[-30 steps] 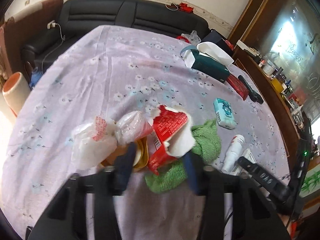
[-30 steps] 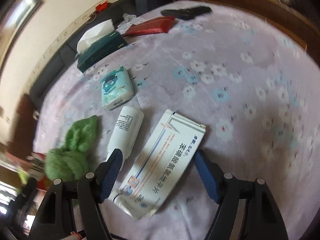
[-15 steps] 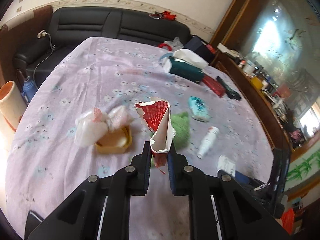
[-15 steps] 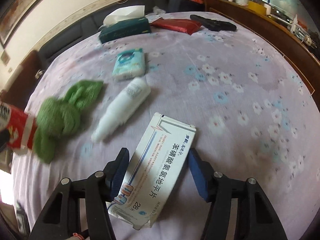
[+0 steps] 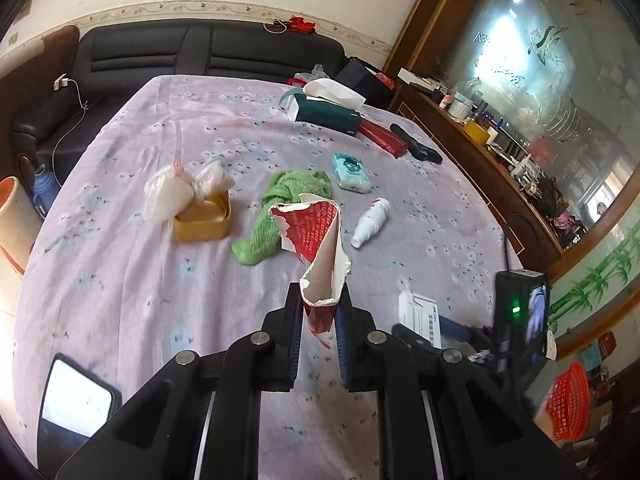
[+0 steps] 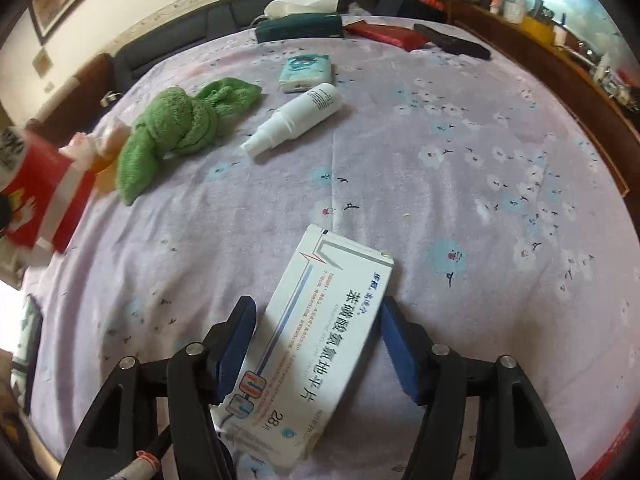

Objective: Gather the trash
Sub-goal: 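Carry the paper wrapper and white medicine box over the red basket with both tools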

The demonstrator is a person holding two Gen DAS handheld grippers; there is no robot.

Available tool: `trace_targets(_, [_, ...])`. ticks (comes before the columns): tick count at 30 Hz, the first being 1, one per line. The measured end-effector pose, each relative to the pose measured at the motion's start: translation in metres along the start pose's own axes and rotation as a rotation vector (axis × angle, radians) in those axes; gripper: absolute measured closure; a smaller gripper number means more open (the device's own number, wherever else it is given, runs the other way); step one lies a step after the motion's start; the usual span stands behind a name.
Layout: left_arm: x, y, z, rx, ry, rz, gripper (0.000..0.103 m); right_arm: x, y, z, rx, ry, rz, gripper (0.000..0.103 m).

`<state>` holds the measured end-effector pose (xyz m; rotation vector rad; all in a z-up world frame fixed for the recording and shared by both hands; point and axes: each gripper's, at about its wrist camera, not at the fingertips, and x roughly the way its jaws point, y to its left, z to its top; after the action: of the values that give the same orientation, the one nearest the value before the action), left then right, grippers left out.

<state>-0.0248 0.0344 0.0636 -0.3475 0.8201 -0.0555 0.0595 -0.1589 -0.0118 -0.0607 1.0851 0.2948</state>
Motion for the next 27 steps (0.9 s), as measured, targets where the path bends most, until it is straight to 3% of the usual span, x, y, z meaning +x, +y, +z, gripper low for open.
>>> trace_targets(2, [0.0, -0.004, -0.003, 0.0, 0.01, -0.006, 0.089, 0.001, 0.008, -0.003, -0.036, -0.031, -0.046, 0.038])
trace_targets(4, [-0.003, -0.007, -0.005, 0.003, 0.011, -0.014, 0.089, -0.001, 0.005, -0.005, -0.017, -0.051, -0.038, 0.043])
trace_targets(8, [-0.009, -0.019, -0.008, 0.018, 0.003, -0.035, 0.089, -0.036, -0.014, -0.014, 0.048, -0.137, 0.123, 0.044])
trace_targets(17, [-0.036, -0.081, -0.022, 0.111, -0.035, -0.145, 0.089, -0.16, -0.054, -0.049, 0.112, -0.388, 0.249, 0.044])
trace_targets(22, [-0.056, -0.123, -0.035, 0.181, -0.052, -0.212, 0.089, -0.217, -0.082, -0.083, 0.165, -0.485, 0.265, 0.044])
trace_targets(27, [-0.068, -0.162, -0.048, 0.236, -0.057, -0.272, 0.089, -0.264, -0.111, -0.119, 0.228, -0.571, 0.213, 0.044])
